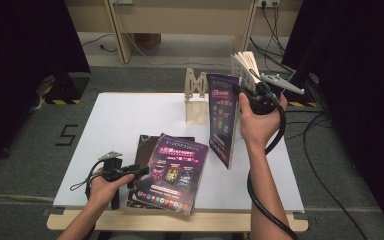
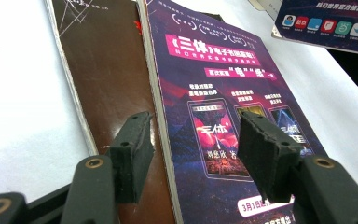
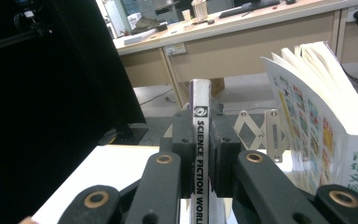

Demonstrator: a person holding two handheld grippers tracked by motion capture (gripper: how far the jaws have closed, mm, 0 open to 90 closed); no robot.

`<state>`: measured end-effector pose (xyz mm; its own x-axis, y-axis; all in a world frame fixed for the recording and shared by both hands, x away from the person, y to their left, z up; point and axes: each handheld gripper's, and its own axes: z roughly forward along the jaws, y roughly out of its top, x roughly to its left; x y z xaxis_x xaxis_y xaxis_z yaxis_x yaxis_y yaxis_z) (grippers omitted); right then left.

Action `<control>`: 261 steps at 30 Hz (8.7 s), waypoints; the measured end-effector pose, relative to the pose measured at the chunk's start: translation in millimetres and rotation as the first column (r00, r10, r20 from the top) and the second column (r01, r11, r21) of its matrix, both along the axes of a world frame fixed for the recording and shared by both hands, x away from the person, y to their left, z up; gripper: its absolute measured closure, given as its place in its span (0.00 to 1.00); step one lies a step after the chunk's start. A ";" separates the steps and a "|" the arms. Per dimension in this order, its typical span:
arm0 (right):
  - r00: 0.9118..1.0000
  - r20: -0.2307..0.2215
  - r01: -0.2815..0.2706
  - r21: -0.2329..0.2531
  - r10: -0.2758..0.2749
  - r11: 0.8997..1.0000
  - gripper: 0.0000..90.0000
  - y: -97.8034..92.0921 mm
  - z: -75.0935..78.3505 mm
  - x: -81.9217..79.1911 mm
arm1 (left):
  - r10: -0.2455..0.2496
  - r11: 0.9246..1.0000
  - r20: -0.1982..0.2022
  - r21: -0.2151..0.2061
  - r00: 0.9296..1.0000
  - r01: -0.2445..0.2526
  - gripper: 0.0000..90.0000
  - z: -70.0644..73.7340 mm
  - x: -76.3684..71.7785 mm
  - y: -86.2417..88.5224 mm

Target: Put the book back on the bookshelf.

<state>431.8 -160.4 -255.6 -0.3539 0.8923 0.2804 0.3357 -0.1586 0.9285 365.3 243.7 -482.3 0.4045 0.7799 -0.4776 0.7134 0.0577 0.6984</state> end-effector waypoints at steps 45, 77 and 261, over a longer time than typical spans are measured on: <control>0.996 0.032 0.091 -0.050 -0.089 0.995 0.93 10.3 16.5 43.7 | -0.008 1.000 -0.014 0.006 1.000 0.008 0.49 -4.9 -0.3 -1.5; 0.990 0.039 0.142 -0.075 -0.139 0.987 0.93 20.2 20.5 76.2 | -0.002 1.000 -0.017 0.002 1.000 0.003 0.49 -6.0 0.3 -0.1; 0.989 0.027 0.147 -0.184 -0.144 0.972 0.90 17.6 -40.6 25.2 | -0.024 1.000 -0.010 -0.007 1.000 0.024 0.49 -3.6 -2.4 -2.1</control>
